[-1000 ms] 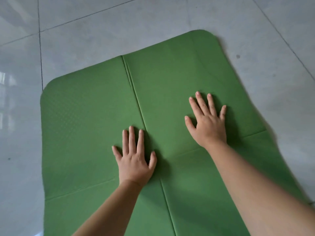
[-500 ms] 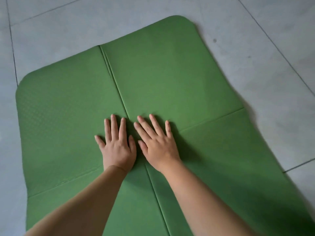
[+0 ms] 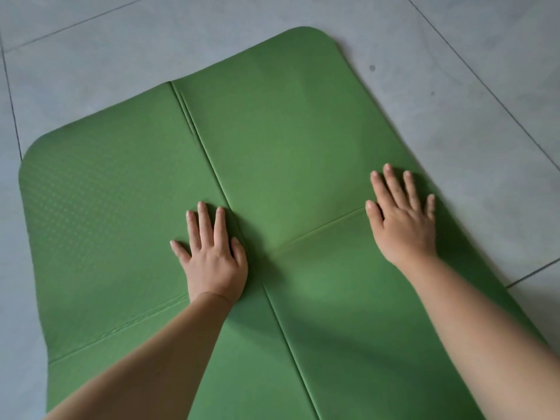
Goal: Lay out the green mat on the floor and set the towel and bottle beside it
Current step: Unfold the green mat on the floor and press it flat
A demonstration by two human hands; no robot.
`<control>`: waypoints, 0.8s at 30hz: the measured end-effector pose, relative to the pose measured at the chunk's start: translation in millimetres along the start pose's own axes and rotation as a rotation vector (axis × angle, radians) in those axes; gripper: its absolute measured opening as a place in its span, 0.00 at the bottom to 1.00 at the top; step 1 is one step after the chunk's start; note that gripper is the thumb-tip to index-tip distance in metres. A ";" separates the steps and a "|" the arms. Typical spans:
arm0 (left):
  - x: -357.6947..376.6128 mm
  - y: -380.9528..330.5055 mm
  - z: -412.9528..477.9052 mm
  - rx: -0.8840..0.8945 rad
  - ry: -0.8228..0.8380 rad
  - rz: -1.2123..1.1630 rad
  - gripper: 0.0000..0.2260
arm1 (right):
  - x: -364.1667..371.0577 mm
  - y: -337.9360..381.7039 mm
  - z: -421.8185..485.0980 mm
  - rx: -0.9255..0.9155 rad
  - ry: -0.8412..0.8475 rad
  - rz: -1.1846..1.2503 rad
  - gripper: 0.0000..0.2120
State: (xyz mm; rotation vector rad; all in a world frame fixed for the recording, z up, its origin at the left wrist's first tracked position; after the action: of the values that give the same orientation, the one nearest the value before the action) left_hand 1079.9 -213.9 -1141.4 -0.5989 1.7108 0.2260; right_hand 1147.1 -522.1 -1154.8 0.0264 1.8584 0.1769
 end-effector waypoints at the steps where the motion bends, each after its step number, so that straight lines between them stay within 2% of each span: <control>1: 0.8 0.2 0.5 0.003 0.001 0.005 0.27 | -2.1 1.7 -2.9 0.091 -0.010 0.035 0.27; 3: 1.3 0.2 -0.4 0.006 0.002 0.005 0.26 | -9.4 40.4 -14.2 0.147 -0.111 0.210 0.30; 5: 1.0 1.0 0.5 0.011 0.009 -0.014 0.26 | -11.2 125.6 -30.7 -0.099 -0.192 0.423 0.28; 7: 3.8 3.5 3.3 0.014 0.040 -0.025 0.25 | 10.2 211.1 -56.6 -0.392 -0.074 0.482 0.26; 8: 5.9 4.0 4.5 0.019 0.056 -0.018 0.25 | 22.0 230.8 -65.5 -0.445 -0.006 0.474 0.25; 13: 0.2 1.8 1.5 0.016 0.014 -0.064 0.24 | 29.0 187.3 -45.9 -0.578 -0.015 0.121 0.27; 16: 0.2 0.4 0.8 0.020 0.003 -0.064 0.25 | 25.3 114.9 -28.5 -0.445 0.032 -0.049 0.27; 20: -0.1 0.3 0.7 0.018 0.002 -0.060 0.27 | 13.9 32.7 -27.1 -0.191 0.093 -0.115 0.28; 24: 1.1 0.1 1.0 0.025 0.007 -0.056 0.25 | 5.7 29.0 -30.7 0.012 0.082 -0.050 0.36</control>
State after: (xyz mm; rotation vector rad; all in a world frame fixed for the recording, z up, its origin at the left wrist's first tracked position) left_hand 1080.5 -213.6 -1142.8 -0.6294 1.6985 0.1628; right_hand 1114.1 -496.1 -1147.8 -0.0188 1.9402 0.1341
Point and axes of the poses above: each hand's wrist, its own z-axis towards the middle knuckle, its own x-axis out of the palm, y = z × x, the point moved 10 cm from there along z, towards the middle knuckle, and after that the axes turned 10 degrees about -x, right-handed, at the moved point
